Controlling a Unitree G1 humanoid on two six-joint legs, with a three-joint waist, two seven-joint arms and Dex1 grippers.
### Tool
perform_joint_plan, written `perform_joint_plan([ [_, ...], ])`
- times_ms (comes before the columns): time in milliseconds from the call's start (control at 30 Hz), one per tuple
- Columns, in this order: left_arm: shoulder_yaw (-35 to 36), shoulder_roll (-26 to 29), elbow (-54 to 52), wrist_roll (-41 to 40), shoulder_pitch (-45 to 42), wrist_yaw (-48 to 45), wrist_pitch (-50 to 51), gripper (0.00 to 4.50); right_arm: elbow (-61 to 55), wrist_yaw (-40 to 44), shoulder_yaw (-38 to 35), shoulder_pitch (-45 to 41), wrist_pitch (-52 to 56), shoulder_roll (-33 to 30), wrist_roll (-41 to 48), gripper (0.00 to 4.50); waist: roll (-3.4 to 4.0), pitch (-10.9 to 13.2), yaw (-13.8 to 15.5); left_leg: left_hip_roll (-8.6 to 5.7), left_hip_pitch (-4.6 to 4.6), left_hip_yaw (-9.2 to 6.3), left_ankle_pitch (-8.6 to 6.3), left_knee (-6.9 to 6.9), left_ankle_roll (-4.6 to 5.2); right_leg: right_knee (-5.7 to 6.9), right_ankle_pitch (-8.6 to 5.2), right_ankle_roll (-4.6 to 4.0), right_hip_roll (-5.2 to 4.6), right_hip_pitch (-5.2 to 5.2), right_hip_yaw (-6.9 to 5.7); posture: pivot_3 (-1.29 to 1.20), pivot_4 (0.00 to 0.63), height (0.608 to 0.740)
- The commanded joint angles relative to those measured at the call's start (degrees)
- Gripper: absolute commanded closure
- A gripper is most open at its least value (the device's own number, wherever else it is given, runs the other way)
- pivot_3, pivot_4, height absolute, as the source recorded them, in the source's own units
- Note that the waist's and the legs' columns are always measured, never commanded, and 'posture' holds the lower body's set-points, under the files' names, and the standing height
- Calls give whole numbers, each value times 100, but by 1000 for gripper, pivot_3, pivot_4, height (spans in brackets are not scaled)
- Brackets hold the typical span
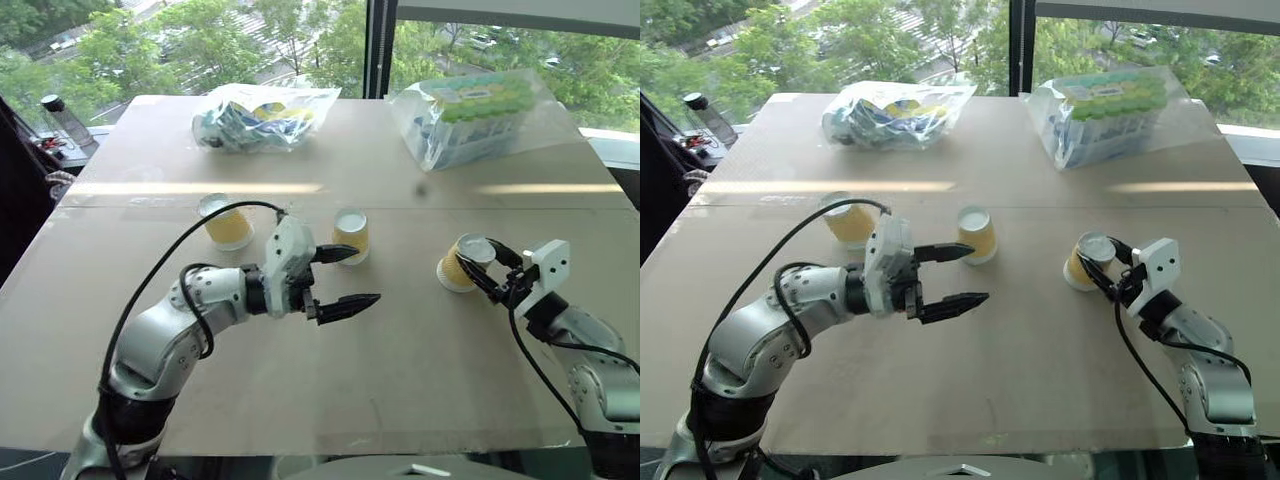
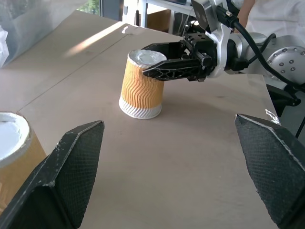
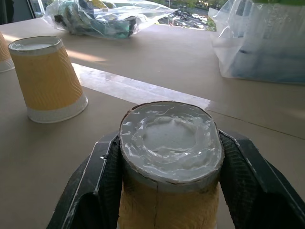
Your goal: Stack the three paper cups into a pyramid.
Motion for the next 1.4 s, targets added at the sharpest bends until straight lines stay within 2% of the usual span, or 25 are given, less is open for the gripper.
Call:
perform_joint_plan([
  [33, 225, 22, -1240, 65, 933, 540, -87, 0, -18, -15, 252, -362, 1, 68, -97, 2423, -1, 3, -39, 2, 4, 3, 0, -3, 0, -2, 0, -1, 0, 0, 4, 0, 150, 740],
  [133, 647, -128, -1773, 162, 1767, 935, -339, 0, 112, -34, 657, -900, 169, 297, -137, 2423, -3, 5, -2, 12, -1, 4, 0, -5, 0, 0, 1, 1, -5, -8, 12, 0, 150, 740],
  [300, 1295, -51, -1611, 326, 2293, 869, -798, 0, 569, -24, 1175, -1609, 504, 524, -360, 2423, 0, 7, 73, 5, -1, -7, 8, -3, -13, 10, -8, -18, -5, -10, 2, 0, 150, 740],
  [567, 1418, -139, -1265, 424, 2266, 966, -1062, 0, 1108, -81, 1503, -2157, 458, 724, -711, 2423, 0, 7, 26, -7, -5, -2, 11, -4, -19, 8, -7, -16, -6, -12, 4, 0, 150, 740],
  [1033, 1420, -237, -866, 706, 2062, 1244, -1206, 0, 1182, 12, 1515, -2260, 501, 864, -786, 2423, 0, 7, 18, -5, -4, -4, 11, -6, -19, 9, -2, -6, -4, -13, 1, 0, 150, 740],
  [1100, 1400, -263, -871, 707, 2071, 1263, -1222, 0, 1157, 34, 1492, -2248, 519, 849, -774, 1415, 0, 7, 17, -4, -3, -4, 11, -7, -19, 9, -1, -5, -5, -13, 2, 0, 150, 740],
  [1133, 1396, -287, -879, 704, 2088, 1275, -1237, 0, 1136, 39, 1471, -2234, 521, 833, -768, 1163, 0, 7, 18, -4, -3, -3, 11, -7, -19, 9, -1, -5, -5, -13, 2, 0, 150, 740],
  [1200, 1419, -368, -907, 694, 2154, 1311, -1280, 0, 1047, 86, 1415, -2168, 540, 770, -728, 270, 0, 7, 20, -3, -7, -4, 11, -7, -19, 9, -1, -5, -6, -16, 2, 0, 150, 740],
  [1233, 1473, -459, -921, 721, 2223, 1355, -1380, 0, 935, 133, 1365, -2072, 555, 698, -684, 51, 0, 7, 20, -3, -8, -4, 11, -7, -19, 8, -1, -5, -6, -17, 1, 0, 150, 740],
  [1400, 2133, -1487, -655, 1149, 2543, 2056, -2632, 0, -131, 756, 1030, -1174, 917, -82, -87, 51, 1, 7, 61, 3, -36, -12, 11, -9, -19, -5, 3, 3, -19, -28, -8, 0, 150, 740],
])
